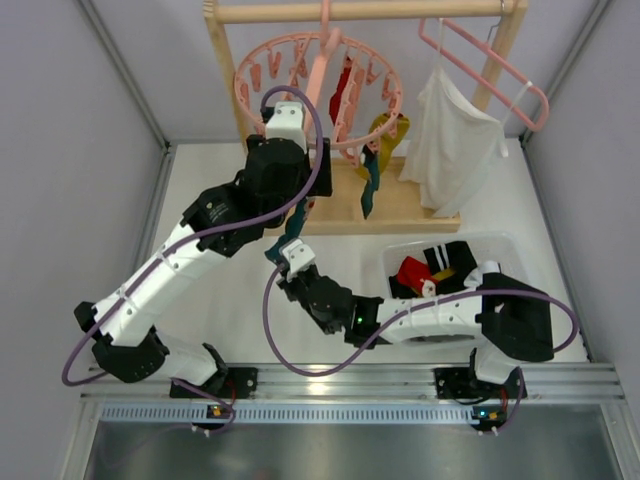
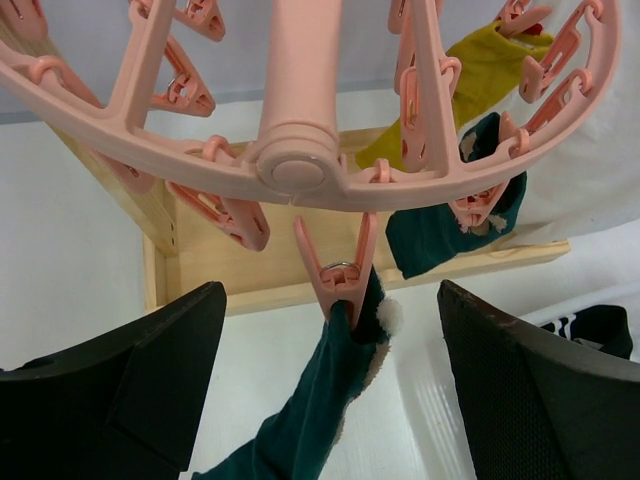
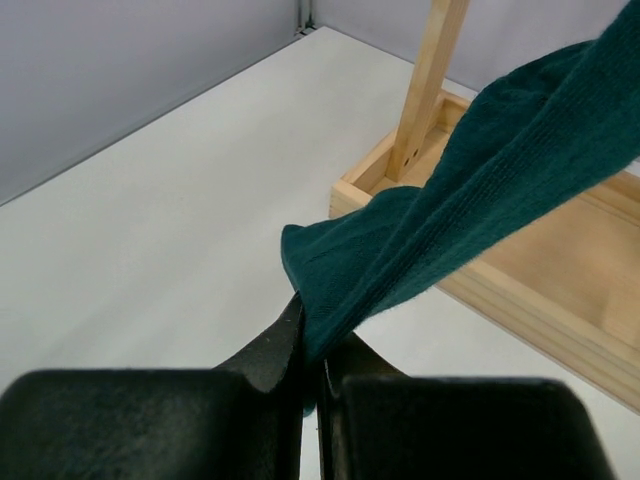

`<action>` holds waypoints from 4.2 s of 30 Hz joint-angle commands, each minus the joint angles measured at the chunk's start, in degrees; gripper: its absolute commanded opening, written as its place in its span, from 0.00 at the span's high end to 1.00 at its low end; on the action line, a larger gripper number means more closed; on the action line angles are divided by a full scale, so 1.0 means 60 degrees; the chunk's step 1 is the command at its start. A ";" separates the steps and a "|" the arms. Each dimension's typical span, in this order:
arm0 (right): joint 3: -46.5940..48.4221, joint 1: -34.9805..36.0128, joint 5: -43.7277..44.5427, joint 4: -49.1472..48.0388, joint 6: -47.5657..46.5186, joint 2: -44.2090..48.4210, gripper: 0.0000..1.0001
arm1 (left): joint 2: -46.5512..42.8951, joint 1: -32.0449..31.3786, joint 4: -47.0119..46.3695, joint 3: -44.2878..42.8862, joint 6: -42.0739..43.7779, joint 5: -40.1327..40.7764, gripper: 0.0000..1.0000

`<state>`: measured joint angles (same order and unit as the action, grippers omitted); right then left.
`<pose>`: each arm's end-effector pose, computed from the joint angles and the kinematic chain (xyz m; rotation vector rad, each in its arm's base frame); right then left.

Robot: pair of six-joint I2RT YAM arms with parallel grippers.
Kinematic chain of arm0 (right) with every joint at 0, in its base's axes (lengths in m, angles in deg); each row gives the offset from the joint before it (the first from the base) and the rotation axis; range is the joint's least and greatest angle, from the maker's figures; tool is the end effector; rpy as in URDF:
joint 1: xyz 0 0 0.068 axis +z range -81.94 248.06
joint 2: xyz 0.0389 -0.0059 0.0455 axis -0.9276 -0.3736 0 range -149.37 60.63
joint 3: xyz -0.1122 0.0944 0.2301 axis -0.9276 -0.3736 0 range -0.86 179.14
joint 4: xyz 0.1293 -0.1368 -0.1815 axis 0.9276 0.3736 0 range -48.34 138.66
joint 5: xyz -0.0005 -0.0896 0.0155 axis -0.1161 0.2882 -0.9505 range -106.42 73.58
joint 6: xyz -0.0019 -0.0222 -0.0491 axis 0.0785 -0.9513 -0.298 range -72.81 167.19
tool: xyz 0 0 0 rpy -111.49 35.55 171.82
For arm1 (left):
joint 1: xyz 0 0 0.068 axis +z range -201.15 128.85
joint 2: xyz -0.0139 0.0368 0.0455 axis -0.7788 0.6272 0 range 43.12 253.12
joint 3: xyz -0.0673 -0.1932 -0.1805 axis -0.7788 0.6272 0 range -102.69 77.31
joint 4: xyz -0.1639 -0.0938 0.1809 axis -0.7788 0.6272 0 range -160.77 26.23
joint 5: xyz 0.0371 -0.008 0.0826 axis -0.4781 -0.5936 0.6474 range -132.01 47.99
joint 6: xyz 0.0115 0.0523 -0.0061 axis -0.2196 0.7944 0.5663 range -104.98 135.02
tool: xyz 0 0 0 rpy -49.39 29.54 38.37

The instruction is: Remove the socks clipped to the hanger

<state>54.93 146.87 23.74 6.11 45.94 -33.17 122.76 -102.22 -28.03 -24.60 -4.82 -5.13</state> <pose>0.0941 0.3572 0.2690 -0.5752 1.5196 0.4832 0.1878 -0.1984 0.4858 0.0838 1.8591 -0.2374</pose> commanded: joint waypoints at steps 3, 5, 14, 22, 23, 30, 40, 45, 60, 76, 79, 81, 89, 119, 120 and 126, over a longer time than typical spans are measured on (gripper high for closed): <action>0.0003 0.0342 -0.0146 -0.0564 0.0078 0.0326 1.00 | 0.0204 0.0015 -0.0692 -0.0095 0.0025 0.0136 0.12; 0.0003 0.0371 -0.0131 -0.0535 0.0063 0.0355 1.00 | 0.0262 0.0015 -0.0766 -0.0081 0.0083 0.0152 0.17; -0.0026 0.0445 -0.0117 -0.0491 -0.0010 0.0399 1.00 | 0.0497 0.0074 -0.1103 -0.0066 0.0303 0.0459 0.27; -0.0026 0.0547 -0.0117 -0.0535 -0.0069 0.0414 1.00 | 0.0424 0.0191 -0.1396 0.0154 0.0391 0.0591 0.32; 0.0003 0.0547 -0.0117 -0.0535 -0.0083 0.0384 1.00 | 0.0453 0.0220 -0.1498 0.0154 0.0420 0.0577 0.33; 0.0033 0.0664 -0.0146 -0.0564 -0.0113 0.0370 1.00 | 0.0570 0.0294 -0.1981 0.0431 0.0537 0.0751 0.45; -0.0318 0.0767 -0.0043 -0.0696 -0.0084 0.0647 1.00 | 0.0731 0.0455 -0.2216 0.0491 0.0581 0.0694 0.82; -0.0800 0.1016 0.0131 -0.0682 0.0048 0.1041 1.00 | 0.0542 0.0469 -0.2202 0.0665 0.0479 0.0533 0.79; -0.1329 0.0227 0.1641 0.7108 0.3240 0.5799 1.00 | -0.2664 0.0469 -0.2216 0.3740 -0.0649 -0.0273 0.02; -0.3174 -0.3948 -0.0597 0.9793 0.4559 0.8163 1.00 | -0.6622 0.0469 -0.1266 0.7229 -0.0898 -0.0683 0.02; -0.3570 -0.4418 -0.0848 0.9734 0.4866 0.8002 0.97 | -0.6724 0.0469 -0.0504 0.6966 -0.0811 -0.0844 0.02; -0.3688 -0.4565 -0.0849 0.9777 0.4926 0.7957 0.76 | -0.6871 0.0469 -0.0050 0.6849 -0.0708 -0.0917 0.02; -0.2782 -0.4594 -0.1008 1.0977 0.4854 0.8674 0.14 | -0.7894 0.0469 0.0157 0.7812 0.0010 -0.0114 0.02; -0.0802 -0.9060 -0.6650 0.2661 0.0562 0.2966 0.24 | -0.8776 0.0484 0.0127 0.8869 -0.0605 0.0240 0.02; -0.0802 -0.9105 -0.6650 0.2470 0.0474 0.2759 0.26 | -0.8776 0.0484 0.0113 0.8869 -0.0605 0.0239 0.02; -0.1227 -0.9516 -0.7689 -0.0414 0.0780 0.1295 0.41 | -0.8732 0.0499 0.0127 0.8869 -0.0591 0.0167 0.02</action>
<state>47.82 91.11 -17.22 19.40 50.64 -22.57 70.02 -99.51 -26.59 28.25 -7.85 -3.64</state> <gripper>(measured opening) 0.601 0.984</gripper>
